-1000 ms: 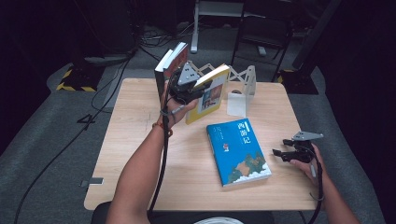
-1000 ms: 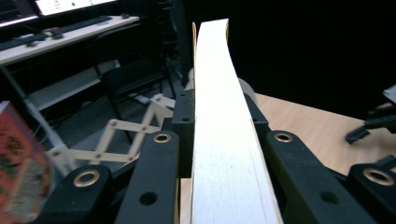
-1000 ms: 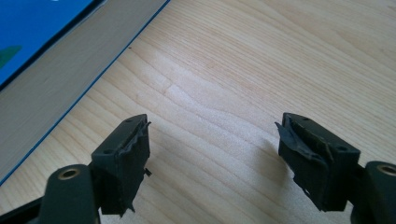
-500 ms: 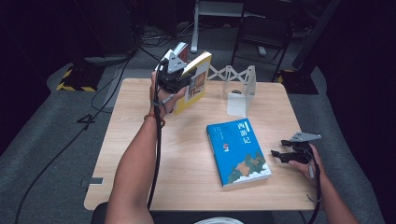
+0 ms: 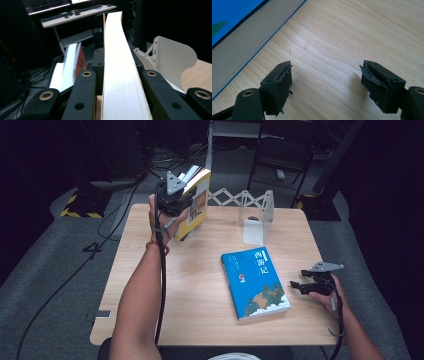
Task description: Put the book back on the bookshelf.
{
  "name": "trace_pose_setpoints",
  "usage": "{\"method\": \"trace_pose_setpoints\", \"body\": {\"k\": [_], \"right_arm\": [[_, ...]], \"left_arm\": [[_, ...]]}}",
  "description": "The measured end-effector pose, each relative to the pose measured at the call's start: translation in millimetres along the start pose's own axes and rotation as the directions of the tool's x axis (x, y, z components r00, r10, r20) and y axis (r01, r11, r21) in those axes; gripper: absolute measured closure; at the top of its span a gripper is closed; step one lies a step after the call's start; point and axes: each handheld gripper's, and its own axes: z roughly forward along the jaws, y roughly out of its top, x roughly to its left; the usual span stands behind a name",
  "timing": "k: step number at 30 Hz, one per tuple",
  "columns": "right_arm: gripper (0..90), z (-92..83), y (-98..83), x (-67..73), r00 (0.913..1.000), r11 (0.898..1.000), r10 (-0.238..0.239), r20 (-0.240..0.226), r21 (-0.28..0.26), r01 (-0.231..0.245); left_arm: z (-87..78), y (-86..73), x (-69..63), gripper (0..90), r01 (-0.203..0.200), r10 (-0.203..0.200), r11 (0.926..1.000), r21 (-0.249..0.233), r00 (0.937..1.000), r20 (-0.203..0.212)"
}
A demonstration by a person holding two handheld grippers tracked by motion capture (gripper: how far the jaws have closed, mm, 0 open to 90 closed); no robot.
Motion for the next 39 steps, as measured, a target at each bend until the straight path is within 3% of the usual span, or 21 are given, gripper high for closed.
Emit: {"method": "trace_pose_setpoints", "body": {"k": [6, 19, 30, 39], "right_arm": [[24.0, 0.8, 0.0, 0.7, 1.0000, 1.000, 0.002, 0.000, -0.003, -0.002], [23.9, 0.4, -0.4, 1.3, 1.0000, 1.000, -0.003, -0.003, -0.004, 0.003], [23.8, 0.3, -0.6, 1.8, 1.0000, 1.000, -0.008, -0.005, -0.006, 0.008], [23.6, 0.3, -0.7, 1.9, 0.9999, 1.000, -0.011, -0.007, -0.005, 0.011]], "left_arm": [[13.2, -6.2, -1.2, 74.3, 0.017, -0.015, 0.9994, 0.031, 0.9979, -0.062], [41.5, -20.4, -0.2, 74.1, 0.039, -0.026, 0.9956, 0.086, 0.9895, -0.142], [72.5, -28.5, -3.4, 74.0, 0.040, -0.022, 0.9934, 0.108, 0.9862, -0.164], [89.3, -28.1, -2.9, 73.9, 0.039, -0.024, 0.9961, 0.079, 0.9818, -0.189]]}}
